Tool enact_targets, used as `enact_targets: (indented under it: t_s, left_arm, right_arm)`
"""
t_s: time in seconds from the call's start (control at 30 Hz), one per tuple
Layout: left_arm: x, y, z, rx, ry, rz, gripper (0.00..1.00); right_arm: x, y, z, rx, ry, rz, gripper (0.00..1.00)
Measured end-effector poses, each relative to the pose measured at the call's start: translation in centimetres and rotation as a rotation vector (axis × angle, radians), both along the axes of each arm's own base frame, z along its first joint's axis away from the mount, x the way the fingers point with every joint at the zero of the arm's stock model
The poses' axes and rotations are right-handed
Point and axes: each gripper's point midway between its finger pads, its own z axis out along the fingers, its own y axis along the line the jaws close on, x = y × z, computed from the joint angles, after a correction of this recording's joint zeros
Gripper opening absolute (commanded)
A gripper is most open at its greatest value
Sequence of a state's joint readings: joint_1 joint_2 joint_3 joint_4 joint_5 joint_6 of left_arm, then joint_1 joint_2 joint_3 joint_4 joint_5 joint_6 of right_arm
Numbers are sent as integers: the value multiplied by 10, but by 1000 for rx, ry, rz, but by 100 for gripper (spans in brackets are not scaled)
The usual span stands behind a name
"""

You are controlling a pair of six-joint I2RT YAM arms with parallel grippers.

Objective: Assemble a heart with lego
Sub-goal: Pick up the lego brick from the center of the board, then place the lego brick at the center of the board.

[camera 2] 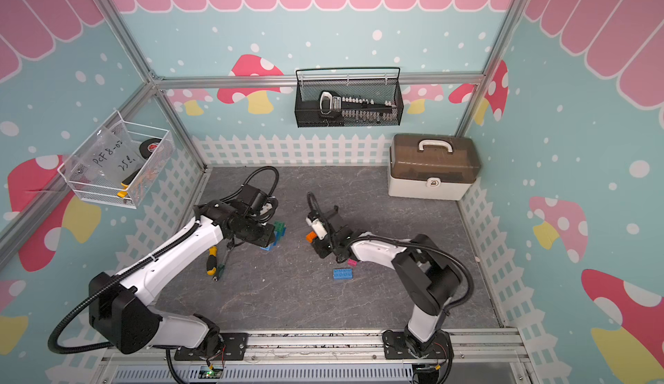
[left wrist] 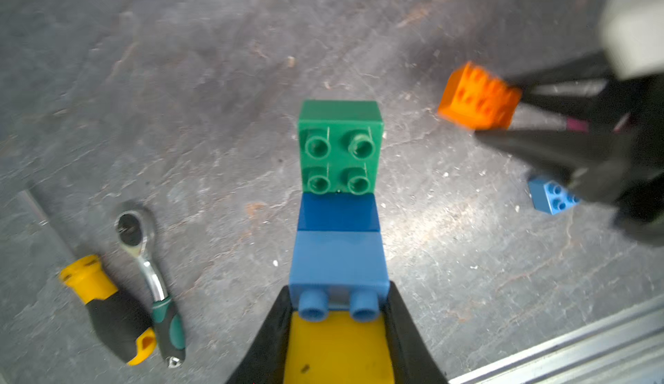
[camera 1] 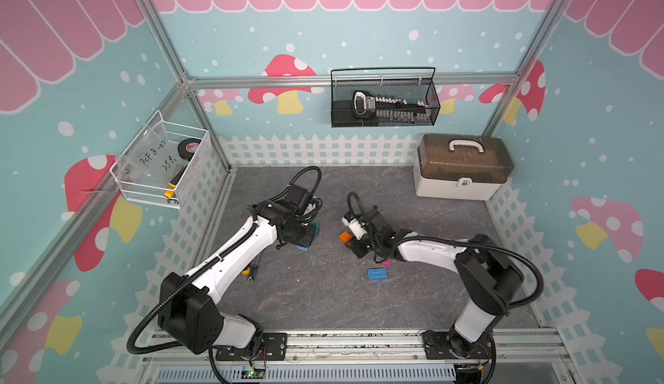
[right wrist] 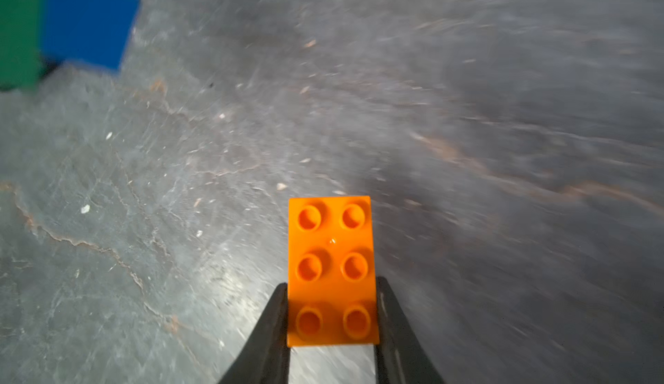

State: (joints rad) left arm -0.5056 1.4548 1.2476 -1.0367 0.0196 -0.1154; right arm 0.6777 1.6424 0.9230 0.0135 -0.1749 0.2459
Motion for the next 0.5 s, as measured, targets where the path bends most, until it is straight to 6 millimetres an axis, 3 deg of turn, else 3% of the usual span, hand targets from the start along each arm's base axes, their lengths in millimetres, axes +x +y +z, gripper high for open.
enact_targets:
  t_s: [0.1, 0.23, 0.37, 0.5]
  left_arm:
    - [-10, -21, -22, 50, 61, -89, 18]
    - [-21, -44, -44, 122, 112, -196, 19]
    - [-22, -67, -49, 147, 116, -276, 20]
    - [-13, -80, -49, 155, 102, -308, 20]
  right_arm:
    - [7, -26, 37, 89, -26, -52, 28]
    - [-7, -15, 61, 162, -11, 30, 28]
    - [-17, -6, 55, 183, 70, 87, 28]
    - [-20, -4, 28, 168, 179, 107, 27]
